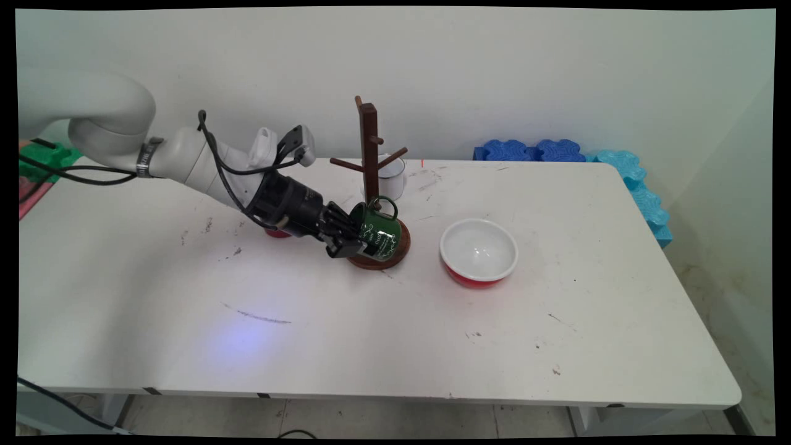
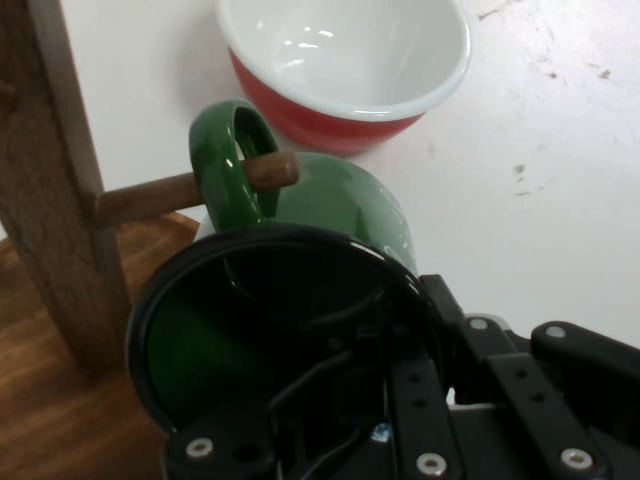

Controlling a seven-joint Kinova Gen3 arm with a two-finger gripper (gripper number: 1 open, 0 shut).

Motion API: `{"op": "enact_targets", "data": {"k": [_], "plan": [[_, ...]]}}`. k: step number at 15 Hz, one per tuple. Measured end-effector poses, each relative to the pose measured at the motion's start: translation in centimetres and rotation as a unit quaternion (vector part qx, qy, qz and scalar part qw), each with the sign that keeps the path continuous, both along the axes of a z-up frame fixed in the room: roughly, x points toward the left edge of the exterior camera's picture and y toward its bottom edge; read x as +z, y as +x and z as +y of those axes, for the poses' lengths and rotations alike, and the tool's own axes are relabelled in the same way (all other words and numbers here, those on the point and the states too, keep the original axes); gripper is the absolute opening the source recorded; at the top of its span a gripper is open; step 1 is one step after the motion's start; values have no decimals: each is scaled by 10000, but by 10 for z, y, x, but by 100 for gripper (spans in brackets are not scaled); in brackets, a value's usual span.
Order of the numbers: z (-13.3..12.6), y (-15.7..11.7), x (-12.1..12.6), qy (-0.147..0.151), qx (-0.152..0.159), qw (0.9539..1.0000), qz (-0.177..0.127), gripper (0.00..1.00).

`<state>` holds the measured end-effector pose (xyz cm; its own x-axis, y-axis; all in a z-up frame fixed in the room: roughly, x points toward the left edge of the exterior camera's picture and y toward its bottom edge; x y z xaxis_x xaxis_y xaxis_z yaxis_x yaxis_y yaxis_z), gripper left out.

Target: Place the picked object on the table

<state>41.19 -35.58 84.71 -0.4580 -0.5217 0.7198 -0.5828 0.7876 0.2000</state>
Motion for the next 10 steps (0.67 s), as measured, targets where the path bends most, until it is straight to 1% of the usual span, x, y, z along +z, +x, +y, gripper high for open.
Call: {"op": "enact_targets", "data": {"k": [10], "plan": [[9, -1, 5, -29, -94, 10000, -13, 0]]}}
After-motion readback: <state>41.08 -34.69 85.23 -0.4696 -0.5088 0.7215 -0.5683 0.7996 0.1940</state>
